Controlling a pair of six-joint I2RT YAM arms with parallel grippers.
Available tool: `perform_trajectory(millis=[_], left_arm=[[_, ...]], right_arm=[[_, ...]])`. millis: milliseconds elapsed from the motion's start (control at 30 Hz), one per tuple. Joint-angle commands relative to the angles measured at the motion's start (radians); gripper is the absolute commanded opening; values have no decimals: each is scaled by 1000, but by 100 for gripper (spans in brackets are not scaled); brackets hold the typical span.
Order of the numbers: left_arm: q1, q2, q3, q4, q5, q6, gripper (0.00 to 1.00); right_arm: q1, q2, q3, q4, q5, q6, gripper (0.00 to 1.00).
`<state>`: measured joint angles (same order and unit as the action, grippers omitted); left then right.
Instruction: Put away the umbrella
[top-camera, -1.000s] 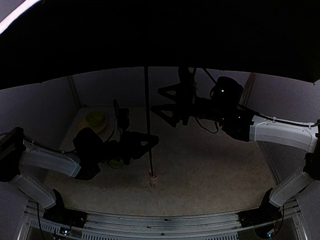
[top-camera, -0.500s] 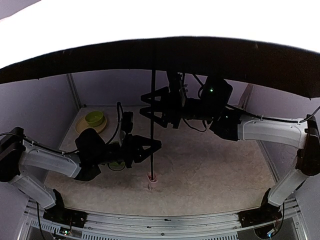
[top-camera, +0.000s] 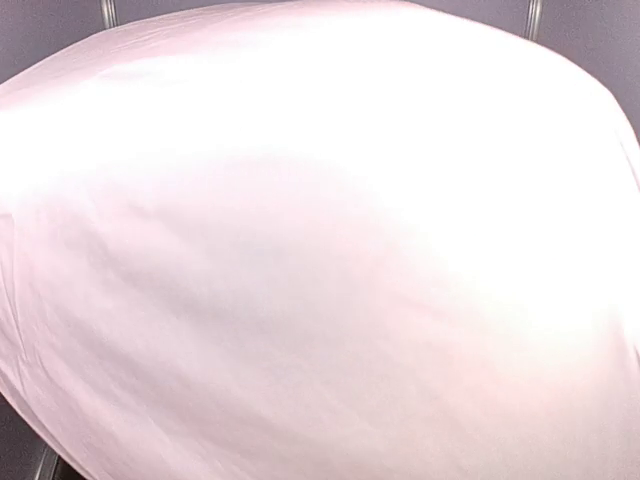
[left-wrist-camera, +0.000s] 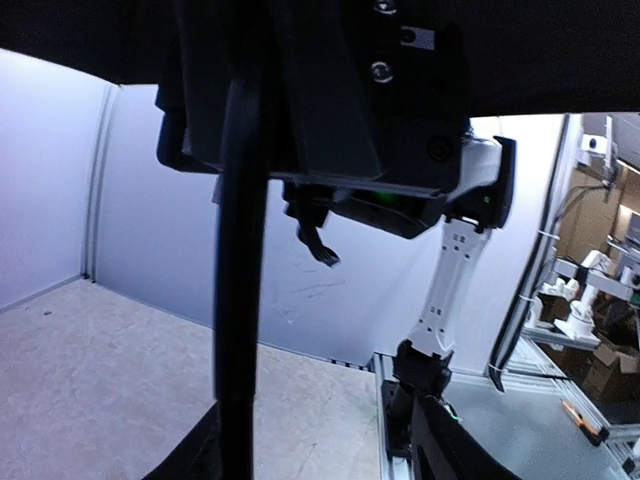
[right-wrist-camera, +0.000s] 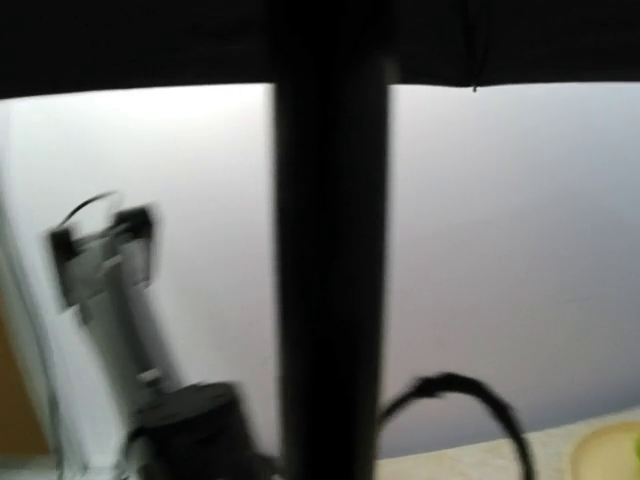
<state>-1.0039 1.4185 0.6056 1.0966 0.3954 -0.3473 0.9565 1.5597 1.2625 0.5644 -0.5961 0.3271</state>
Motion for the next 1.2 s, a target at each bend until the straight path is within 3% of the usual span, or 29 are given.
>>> perform_trajectory(millis=[0,100,200,333,433,567,600,667,733,867,1167], left_arm=[[-28,-35,75,-171,-127,85,58],[-28,-33,88,-218,-178,92,54],[-27,-18,91,-257,-201,93,51],[-19,-15,63,-242,-211,58,30],[-19,-19,50,-243,-197,50,2],[-22,-20,34,-214,-186,8,0],[-22,-16,30,-199,-179,-6,0],[-27,-3,27,-176,-165,-15,0],[-30,11,22,-152,-163,-16,0],[-39,32,5,-110,-188,-11,0],[-52,82,-1,-30,-192,-38,0]], right_arm=[[-16,-31,10,13,292,95,0],[-16,-40,37,-70,405,171,0],[-16,-48,41,-86,411,187,0],[-21,-56,40,-104,399,186,0],[-41,-56,33,-102,361,214,0],[-63,-43,11,-70,334,227,0],[-69,-39,-8,-41,332,227,11],[-90,-30,-38,46,316,247,48],[-119,-10,-54,150,278,293,63],[-179,43,-36,329,257,344,72],[-193,129,-6,557,333,393,74]])
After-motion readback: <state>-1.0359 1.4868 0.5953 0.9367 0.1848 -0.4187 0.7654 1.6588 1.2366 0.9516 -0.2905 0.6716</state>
